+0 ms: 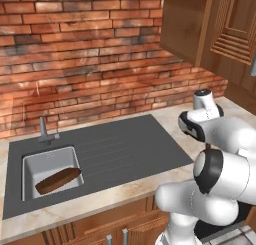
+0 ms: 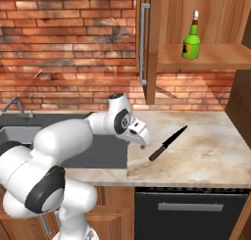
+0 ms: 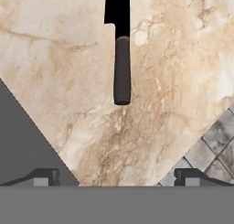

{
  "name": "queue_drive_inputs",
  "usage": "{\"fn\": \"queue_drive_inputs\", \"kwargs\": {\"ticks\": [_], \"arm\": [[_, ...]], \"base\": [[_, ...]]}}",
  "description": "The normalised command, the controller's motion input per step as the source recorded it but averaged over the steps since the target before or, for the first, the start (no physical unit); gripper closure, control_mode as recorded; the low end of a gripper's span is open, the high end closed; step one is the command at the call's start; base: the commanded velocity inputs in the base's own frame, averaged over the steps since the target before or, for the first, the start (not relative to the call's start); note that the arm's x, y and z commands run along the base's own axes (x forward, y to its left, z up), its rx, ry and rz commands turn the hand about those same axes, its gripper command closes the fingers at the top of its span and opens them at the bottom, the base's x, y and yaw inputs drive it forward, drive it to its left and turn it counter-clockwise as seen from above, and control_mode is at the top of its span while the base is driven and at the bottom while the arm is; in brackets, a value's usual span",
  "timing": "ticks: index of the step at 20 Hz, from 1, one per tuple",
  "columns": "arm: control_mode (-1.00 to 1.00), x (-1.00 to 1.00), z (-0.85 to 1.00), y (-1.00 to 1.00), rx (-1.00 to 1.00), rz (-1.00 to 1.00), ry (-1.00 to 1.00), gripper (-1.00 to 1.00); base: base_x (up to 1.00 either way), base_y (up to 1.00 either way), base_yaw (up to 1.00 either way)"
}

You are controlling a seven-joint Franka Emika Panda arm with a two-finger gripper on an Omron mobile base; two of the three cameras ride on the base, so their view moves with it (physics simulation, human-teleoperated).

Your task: Move the cutting board and knife to the sink. Then move spray from the cabinet to the counter.

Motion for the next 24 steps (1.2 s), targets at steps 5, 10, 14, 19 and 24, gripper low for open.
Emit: {"fn": "queue_drive_inputs", "kwargs": {"ticks": [5, 10, 14, 19, 24], "arm": [[-1.0, 0.12, -0.11, -0.36, 0.0, 0.0, 0.0, -1.0], [-1.0, 0.09, -0.15, -0.27, 0.0, 0.0, 0.0, -1.0], [-1.0, 0.14, -0.23, -0.09, 0.0, 0.0, 0.0, -1.0], [-1.0, 0.18, -0.12, 0.0, 0.02, 0.0, 0.0, -1.0], [-1.0, 0.21, -0.08, -0.08, 0.03, 0.0, 0.0, -1.0]], "base": [[0.0, 0.0, 0.0], [0.0, 0.0, 0.0], [0.0, 0.0, 0.0], [0.0, 0.0, 0.0], [0.0, 0.0, 0.0]]}}
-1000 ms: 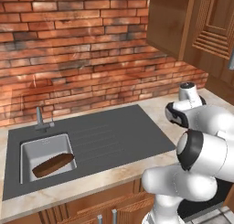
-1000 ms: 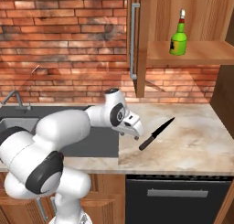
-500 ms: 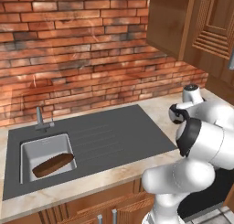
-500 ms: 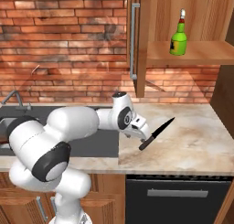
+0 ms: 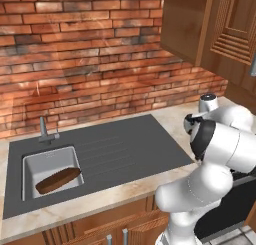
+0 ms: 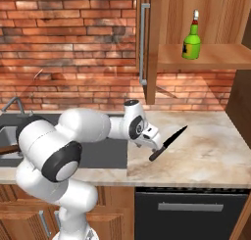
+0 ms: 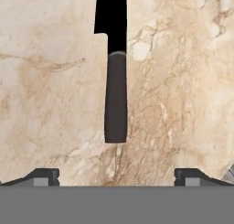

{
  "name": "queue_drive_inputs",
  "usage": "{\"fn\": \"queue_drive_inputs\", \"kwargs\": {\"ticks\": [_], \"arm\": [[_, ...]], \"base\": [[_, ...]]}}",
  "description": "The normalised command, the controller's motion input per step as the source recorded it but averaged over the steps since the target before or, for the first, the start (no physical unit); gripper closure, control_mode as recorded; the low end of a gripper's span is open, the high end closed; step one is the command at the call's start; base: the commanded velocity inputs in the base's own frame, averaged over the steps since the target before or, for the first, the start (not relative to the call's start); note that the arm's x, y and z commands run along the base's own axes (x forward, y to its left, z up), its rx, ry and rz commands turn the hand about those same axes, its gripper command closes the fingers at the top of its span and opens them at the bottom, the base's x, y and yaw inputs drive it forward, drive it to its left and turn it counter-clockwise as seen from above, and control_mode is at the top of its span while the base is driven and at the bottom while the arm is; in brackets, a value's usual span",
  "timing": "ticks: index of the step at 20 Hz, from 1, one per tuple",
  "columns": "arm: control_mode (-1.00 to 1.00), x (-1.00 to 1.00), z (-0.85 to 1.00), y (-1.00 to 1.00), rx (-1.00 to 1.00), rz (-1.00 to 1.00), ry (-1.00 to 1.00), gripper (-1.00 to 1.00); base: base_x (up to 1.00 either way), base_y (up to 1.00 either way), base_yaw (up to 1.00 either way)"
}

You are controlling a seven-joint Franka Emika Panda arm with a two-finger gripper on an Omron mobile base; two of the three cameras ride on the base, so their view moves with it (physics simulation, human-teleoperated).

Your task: Move the cutting board and knife to the sink. Then move spray from the cabinet to the counter.

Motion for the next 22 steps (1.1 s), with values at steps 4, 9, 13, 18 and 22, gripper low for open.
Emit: {"fn": "queue_drive_inputs", "kwargs": {"ticks": [4, 9, 13, 18, 22], "arm": [[-1.0, 0.2, -0.13, -0.17, 0.01, 0.0, 0.0, -1.0], [-1.0, 0.17, -0.28, -0.11, 0.0, 0.0, 0.0, -1.0], [-1.0, 0.12, -0.32, -0.09, 0.0, 0.0, 0.0, -1.0], [-1.0, 0.1, -0.19, -0.01, 0.0, 0.0, 0.0, -1.0], [-1.0, 0.09, -0.2, 0.0, 0.0, 0.0, 0.0, -1.0]], "base": [[0.0, 0.0, 0.0], [0.0, 0.0, 0.0], [0.0, 0.0, 0.0], [0.0, 0.0, 0.0], [0.0, 0.0, 0.0]]}}
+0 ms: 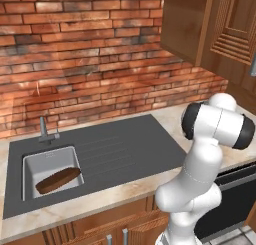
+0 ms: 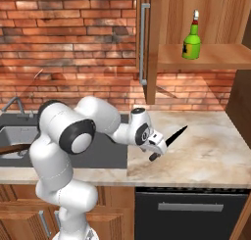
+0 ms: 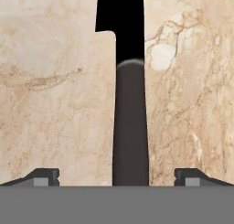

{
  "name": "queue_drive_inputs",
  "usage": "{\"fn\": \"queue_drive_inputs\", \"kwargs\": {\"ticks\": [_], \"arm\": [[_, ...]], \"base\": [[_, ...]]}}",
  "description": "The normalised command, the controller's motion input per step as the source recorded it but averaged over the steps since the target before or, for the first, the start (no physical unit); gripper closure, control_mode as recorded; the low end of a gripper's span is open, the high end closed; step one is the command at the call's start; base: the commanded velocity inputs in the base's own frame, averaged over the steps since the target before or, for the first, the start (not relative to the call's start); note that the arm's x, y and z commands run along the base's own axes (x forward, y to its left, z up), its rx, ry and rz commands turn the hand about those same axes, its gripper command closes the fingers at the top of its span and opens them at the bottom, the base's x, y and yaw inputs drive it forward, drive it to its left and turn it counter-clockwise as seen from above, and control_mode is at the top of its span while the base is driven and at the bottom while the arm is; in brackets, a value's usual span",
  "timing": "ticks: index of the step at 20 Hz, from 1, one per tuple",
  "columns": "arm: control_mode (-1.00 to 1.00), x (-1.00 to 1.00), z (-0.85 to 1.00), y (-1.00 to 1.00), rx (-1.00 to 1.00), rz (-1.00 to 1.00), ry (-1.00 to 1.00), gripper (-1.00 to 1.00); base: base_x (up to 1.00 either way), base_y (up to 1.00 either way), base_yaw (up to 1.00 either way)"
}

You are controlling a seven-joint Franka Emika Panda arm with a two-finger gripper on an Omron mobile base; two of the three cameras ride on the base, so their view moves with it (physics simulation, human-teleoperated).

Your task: Move the cutting board and knife to the sink. Then move spray from the cabinet to the counter.

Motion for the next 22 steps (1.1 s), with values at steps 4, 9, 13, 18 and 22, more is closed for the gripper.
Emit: {"fn": "queue_drive_inputs", "kwargs": {"ticks": [4, 9, 13, 18, 22], "arm": [[-1.0, 0.04, -0.21, 0.0, 0.0, 0.0, 0.0, -1.0], [-1.0, 0.0, -0.15, -0.15, 0.0, 0.0, 0.0, -1.0], [-1.0, 0.01, -0.15, -0.14, 0.0, 0.0, 0.0, -1.0], [-1.0, 0.0, -0.22, -0.05, 0.0, 0.0, 0.0, 1.0], [-1.0, 0.0, -0.26, 0.0, 0.02, 0.0, 0.0, 1.0]], "base": [[0.0, 0.0, 0.0], [0.0, 0.0, 0.0], [0.0, 0.0, 0.0], [0.0, 0.0, 0.0], [0.0, 0.0, 0.0]]}}
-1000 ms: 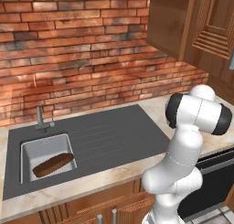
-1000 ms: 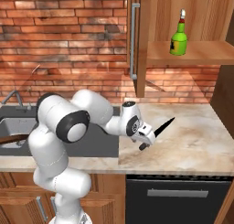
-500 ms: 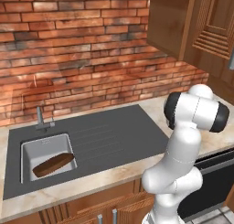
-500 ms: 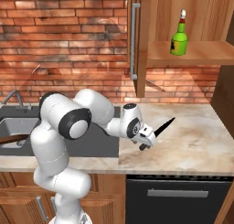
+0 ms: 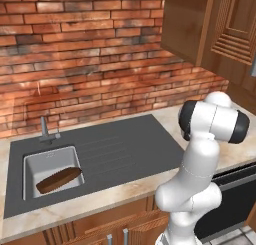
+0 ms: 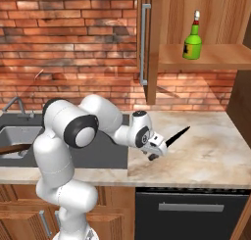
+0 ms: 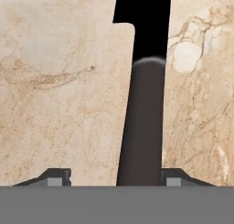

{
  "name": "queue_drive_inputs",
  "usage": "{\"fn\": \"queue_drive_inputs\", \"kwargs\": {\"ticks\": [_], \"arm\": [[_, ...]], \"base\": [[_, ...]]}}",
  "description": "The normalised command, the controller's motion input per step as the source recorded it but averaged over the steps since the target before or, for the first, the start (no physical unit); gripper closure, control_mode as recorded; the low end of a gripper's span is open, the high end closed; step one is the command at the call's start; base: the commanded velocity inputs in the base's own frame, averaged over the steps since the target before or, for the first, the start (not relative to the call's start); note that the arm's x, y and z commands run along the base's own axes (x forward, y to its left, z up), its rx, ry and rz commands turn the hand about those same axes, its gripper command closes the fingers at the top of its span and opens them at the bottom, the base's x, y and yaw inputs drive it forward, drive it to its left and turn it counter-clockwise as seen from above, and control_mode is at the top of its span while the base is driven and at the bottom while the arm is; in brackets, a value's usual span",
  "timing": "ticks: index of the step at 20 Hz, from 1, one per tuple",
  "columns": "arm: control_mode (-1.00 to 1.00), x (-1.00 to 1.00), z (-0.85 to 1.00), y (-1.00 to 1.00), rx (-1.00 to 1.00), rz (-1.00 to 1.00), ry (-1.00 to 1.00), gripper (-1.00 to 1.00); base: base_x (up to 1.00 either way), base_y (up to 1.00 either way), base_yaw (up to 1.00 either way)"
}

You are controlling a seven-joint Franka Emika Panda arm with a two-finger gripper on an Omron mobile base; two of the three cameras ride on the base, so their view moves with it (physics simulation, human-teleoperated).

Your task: Move the cutting board and knife to the sink. Then move spray from the cabinet to the counter.

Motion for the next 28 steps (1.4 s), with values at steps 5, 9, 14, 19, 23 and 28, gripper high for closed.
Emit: {"fn": "queue_drive_inputs", "kwargs": {"ticks": [5, 9, 14, 19, 23, 28], "arm": [[-1.0, 0.0, -0.22, 0.03, 0.11, 0.01, -0.01, 1.0], [-1.0, -0.01, -0.09, 0.39, 0.1, 0.01, -0.01, 1.0], [-1.0, -0.11, 0.0, 0.78, 0.04, 0.0, -0.02, 1.0], [-1.0, -0.19, 0.0, 0.99, 0.0, 0.02, -0.05, 1.0], [-1.0, -0.21, 0.01, 1.0, 0.0, 0.03, -0.09, 1.0], [-1.0, -0.18, 0.32, 0.98, 0.0, 0.04, -0.13, 1.0]], "base": [[0.0, 0.0, 0.0], [0.0, 0.0, 0.0], [0.0, 0.0, 0.0], [0.0, 0.0, 0.0], [0.0, 0.0, 0.0], [0.0, 0.0, 0.0]]}}
